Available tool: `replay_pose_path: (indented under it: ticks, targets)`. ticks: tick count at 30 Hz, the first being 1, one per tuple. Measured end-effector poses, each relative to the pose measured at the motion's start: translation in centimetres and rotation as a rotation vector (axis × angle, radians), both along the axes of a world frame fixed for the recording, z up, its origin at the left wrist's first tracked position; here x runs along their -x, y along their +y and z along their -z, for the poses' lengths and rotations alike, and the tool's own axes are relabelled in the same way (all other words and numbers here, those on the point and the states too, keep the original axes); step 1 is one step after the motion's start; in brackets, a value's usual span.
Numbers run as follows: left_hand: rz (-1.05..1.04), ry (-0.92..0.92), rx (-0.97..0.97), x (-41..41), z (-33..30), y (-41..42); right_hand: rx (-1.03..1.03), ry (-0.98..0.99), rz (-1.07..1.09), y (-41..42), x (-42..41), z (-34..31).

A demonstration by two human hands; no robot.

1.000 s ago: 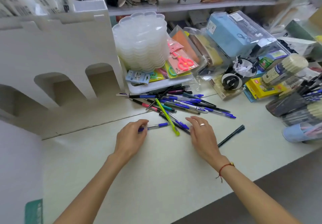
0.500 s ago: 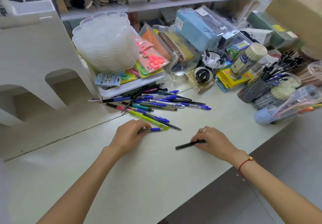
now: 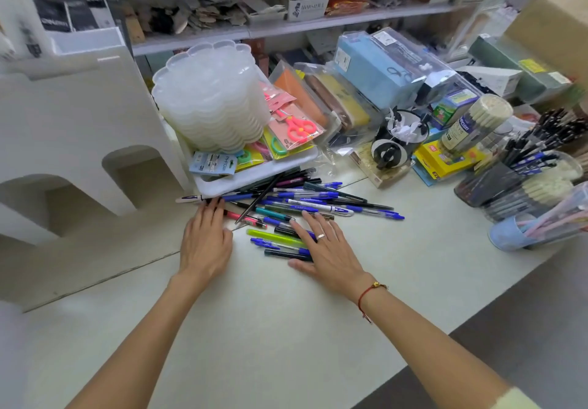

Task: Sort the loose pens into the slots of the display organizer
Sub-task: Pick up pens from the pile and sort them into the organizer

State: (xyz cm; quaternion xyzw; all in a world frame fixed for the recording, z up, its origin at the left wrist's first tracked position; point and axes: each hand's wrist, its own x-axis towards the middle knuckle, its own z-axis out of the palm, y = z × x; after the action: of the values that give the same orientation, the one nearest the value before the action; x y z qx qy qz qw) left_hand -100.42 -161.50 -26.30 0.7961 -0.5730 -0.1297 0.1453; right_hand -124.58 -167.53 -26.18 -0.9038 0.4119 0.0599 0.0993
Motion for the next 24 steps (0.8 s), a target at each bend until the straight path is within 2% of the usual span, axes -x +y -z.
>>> replay_pose_path:
  ticks: [2,7,13,15,21,24]
  targets:
    - [0.063,-0.034,-0.034,-0.6,0.2,-0.1,0.048,-0.03,-0.021,0.6,0.1,0.8]
    - [0.13,-0.109,0.074,-0.5,-0.2,1.5,0.001,-0.105,-0.009,1.6,0.8,0.3]
    - [0.226,0.026,0.124,0.1,-0.3,3.8,0.115,-0.162,-0.138,2.7,2.2,0.3]
    - [0.254,0.06,0.109,1.1,-0.5,3.7,0.079,-0.151,-0.135,2.8,1.9,-0.2]
    - [0.193,0.18,0.013,3.1,-1.2,2.0,-0.091,-0.209,0.022,1.7,3.6,-2.0]
    - [0.154,0.249,-0.01,4.6,-1.6,1.1,-0.109,-0.149,0.082,0.5,4.5,-2.8]
